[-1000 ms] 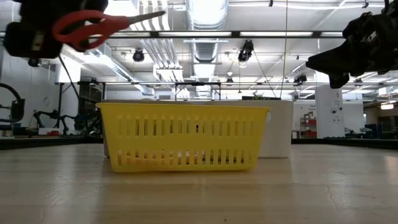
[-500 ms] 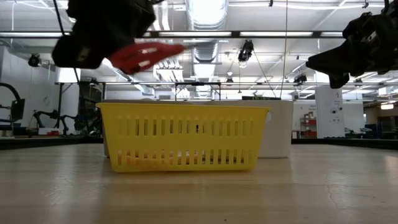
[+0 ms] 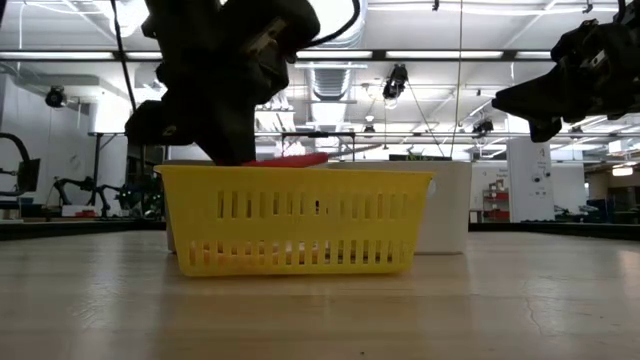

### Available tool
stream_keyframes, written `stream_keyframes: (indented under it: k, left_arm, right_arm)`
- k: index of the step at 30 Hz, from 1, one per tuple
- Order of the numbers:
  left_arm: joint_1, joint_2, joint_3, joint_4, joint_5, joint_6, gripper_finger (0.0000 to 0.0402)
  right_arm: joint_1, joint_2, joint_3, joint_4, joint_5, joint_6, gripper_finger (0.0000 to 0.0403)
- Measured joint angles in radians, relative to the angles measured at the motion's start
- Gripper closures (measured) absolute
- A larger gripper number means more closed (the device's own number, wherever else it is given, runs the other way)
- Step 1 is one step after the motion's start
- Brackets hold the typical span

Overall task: Pick & Place Paint Supplies
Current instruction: Put the red scissors into the yellow bin, then put the green scissors into the yellow bin

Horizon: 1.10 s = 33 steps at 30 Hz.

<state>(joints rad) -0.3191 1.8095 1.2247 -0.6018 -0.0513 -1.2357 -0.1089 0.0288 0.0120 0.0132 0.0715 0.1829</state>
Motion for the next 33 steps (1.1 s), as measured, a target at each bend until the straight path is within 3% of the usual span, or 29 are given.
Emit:
stream_keyframes:
  k: [15,25,33]
  left_arm:
    - [0.009,0.009,-0.021,-0.016,0.026,0.006,0.0389]
    - [0.01,0.008,-0.019,-0.016,0.026,0.006,0.0311]
    - [0.009,0.008,-0.019,-0.016,0.027,0.005,0.0303]
  right_arm:
    - [0.0,0.0,0.0,0.0,0.0,0.0,0.0325]
    - [0.0,0.0,0.0,0.0,0.0,0.0,0.0325]
    - [0.0,0.0,0.0,0.0,0.0,0.0,0.0325]
